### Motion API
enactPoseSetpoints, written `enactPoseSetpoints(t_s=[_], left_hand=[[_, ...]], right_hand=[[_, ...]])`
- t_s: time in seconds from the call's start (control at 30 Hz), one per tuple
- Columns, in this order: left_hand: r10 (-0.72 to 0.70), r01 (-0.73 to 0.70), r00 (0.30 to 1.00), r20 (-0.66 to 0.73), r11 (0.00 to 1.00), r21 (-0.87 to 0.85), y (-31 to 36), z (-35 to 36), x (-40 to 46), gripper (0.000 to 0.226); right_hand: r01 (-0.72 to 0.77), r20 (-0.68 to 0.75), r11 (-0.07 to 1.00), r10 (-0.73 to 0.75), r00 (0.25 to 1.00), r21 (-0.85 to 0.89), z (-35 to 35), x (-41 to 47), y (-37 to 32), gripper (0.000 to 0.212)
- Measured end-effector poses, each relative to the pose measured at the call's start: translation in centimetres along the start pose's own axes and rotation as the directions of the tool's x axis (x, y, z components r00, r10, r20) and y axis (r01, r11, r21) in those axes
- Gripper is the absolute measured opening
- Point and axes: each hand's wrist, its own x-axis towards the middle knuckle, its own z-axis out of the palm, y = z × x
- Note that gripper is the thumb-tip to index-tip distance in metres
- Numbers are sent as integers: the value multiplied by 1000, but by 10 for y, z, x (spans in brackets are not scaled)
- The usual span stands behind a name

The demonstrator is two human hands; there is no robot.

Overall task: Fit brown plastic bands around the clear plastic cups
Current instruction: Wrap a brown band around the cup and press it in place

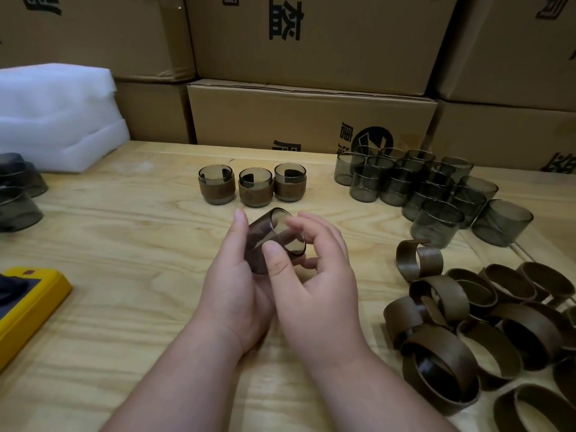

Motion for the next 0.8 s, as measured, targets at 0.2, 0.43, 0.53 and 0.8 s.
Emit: enactPoseSetpoints(t_s=[0.2,0.43,0.53,0.8], left_hand=[[-68,72,994,-84,997,42,2,2,0,62],[-14,32,986,-169,994,105,1,0,3,49],[68,-37,982,-179,985,169,-1,-2,7,41],[185,-174,982,-25,954,244,-8,-5,5,29]], right_hand=[[-100,68,991,107,992,-92,2,1,4,75],[-76,57,995,80,995,-66,2,2,6,72],[-78,56,995,82,995,-57,2,1,5,75],[-122,-63,988,117,991,-99,-3,4,7,77]])
